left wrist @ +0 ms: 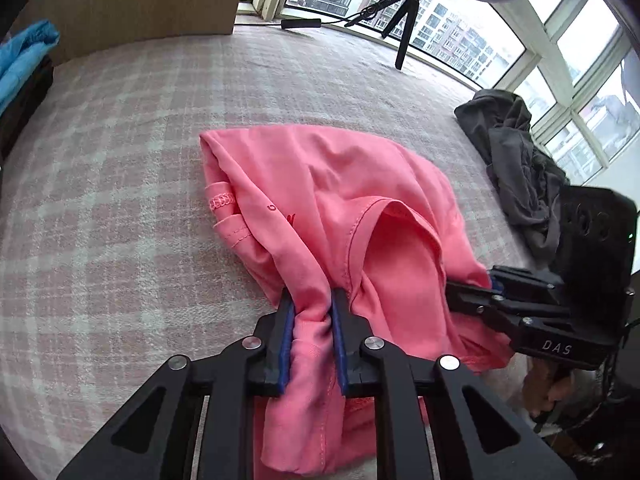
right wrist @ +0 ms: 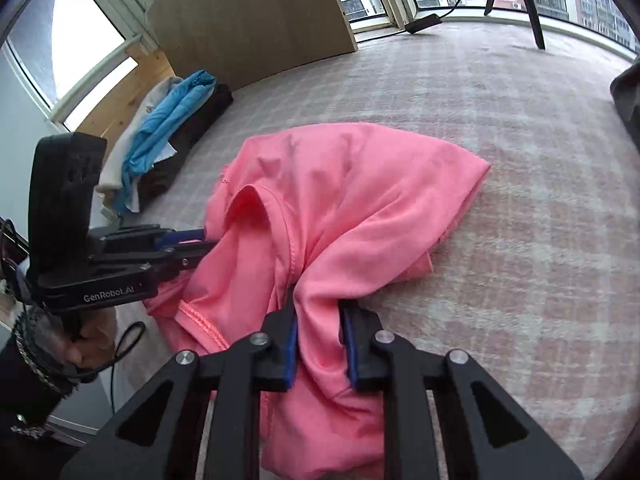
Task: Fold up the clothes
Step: 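Grasp the folded pink shirt with the left gripper while the right gripper grasps it, lift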
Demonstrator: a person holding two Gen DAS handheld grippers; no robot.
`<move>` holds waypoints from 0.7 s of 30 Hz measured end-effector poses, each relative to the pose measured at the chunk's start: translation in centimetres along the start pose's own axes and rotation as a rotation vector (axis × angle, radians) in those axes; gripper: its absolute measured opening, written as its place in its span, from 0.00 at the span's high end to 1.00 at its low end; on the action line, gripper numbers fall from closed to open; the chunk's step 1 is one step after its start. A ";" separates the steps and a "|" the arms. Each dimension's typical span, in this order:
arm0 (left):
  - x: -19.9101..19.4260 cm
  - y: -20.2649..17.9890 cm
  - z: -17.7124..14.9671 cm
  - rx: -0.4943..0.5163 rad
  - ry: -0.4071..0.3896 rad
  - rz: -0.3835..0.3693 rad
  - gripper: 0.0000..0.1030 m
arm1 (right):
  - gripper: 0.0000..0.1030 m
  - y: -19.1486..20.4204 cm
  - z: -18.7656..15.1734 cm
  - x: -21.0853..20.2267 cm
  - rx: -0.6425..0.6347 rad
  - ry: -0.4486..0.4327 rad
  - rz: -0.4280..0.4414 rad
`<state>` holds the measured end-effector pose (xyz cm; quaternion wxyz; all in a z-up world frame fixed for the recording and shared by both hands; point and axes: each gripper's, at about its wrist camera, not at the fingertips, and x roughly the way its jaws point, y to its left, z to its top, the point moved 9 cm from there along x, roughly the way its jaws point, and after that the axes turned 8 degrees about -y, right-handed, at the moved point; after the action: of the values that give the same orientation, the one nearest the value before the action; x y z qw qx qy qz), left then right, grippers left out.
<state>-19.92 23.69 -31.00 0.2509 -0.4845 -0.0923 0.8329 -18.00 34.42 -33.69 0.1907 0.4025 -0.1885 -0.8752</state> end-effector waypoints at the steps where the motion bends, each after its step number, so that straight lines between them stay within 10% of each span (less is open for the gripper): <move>1: 0.1 -0.1 -0.1 -0.047 0.001 -0.037 0.87 | 0.84 0.1 -0.2 0.3 0.046 0.006 0.038; 11: -3.4 -2.8 1.6 -0.117 -0.055 -0.133 0.91 | 0.86 4.5 1.3 0.7 0.135 -0.002 0.154; 21: -15.5 0.3 6.8 0.075 -0.292 -0.018 0.88 | 0.86 14.0 5.9 0.1 -0.009 -0.044 0.219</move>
<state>-19.55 16.16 -15.79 0.2602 -0.3474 -0.1011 0.8952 -20.14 23.46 -23.43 0.2829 0.3594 -0.2315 -0.8586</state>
